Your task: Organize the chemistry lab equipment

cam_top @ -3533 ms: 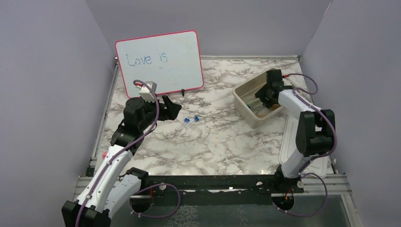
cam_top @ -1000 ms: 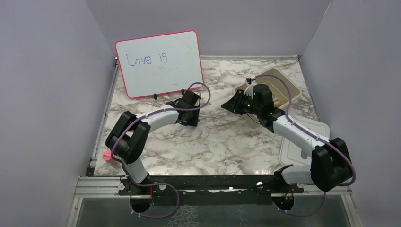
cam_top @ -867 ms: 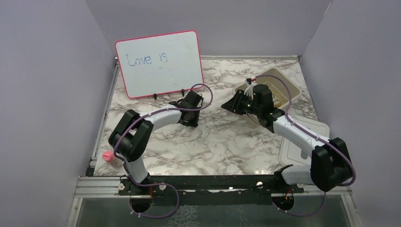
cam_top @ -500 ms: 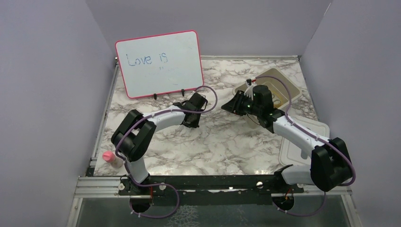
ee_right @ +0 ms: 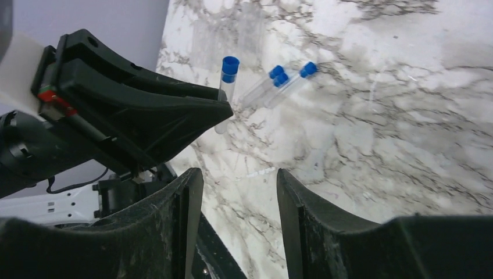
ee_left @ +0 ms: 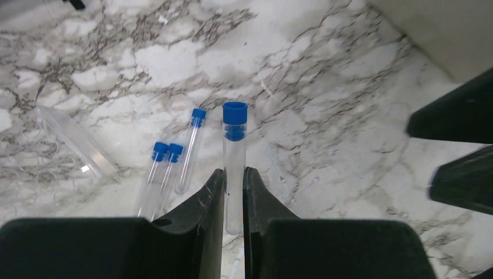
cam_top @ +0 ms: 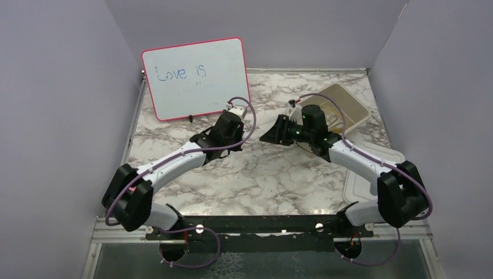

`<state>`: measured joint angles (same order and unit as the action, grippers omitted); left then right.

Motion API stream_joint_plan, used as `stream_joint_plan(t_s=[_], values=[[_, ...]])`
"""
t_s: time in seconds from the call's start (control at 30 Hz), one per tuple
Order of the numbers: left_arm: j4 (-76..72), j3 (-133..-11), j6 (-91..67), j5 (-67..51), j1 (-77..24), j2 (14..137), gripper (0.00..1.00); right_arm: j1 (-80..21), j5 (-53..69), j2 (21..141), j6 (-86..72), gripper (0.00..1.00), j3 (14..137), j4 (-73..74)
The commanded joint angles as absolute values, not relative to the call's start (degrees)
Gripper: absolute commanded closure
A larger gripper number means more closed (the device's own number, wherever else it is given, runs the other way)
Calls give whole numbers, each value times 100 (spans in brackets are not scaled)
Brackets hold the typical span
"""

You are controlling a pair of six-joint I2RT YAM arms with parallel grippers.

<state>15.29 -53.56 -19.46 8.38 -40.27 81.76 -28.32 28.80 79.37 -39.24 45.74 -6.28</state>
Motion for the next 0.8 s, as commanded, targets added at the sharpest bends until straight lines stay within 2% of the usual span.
stream_joint_plan(t_s=[0.0,0.23,0.53,0.63,0.77], values=[[577,-4998,-1831,294,-4061,7473,89,-3084,3208,8073,-4182,44,5082,-1140],[111,-4690,-1742,-62,-4061,6714,89,-3198,2846,8339,-4801,43,5682,-983],[25,-4559,-1690,-349,-4061,6447,89,-3393,2892,8829,-4272,45,6298,-489],[25,-4547,-1689,-343,-4060,6448,89,-3450,2866,8878,-4183,49,6339,-529],[76,-4546,-1696,-244,-4059,6459,89,-3489,2837,8907,-4093,61,6357,-559]])
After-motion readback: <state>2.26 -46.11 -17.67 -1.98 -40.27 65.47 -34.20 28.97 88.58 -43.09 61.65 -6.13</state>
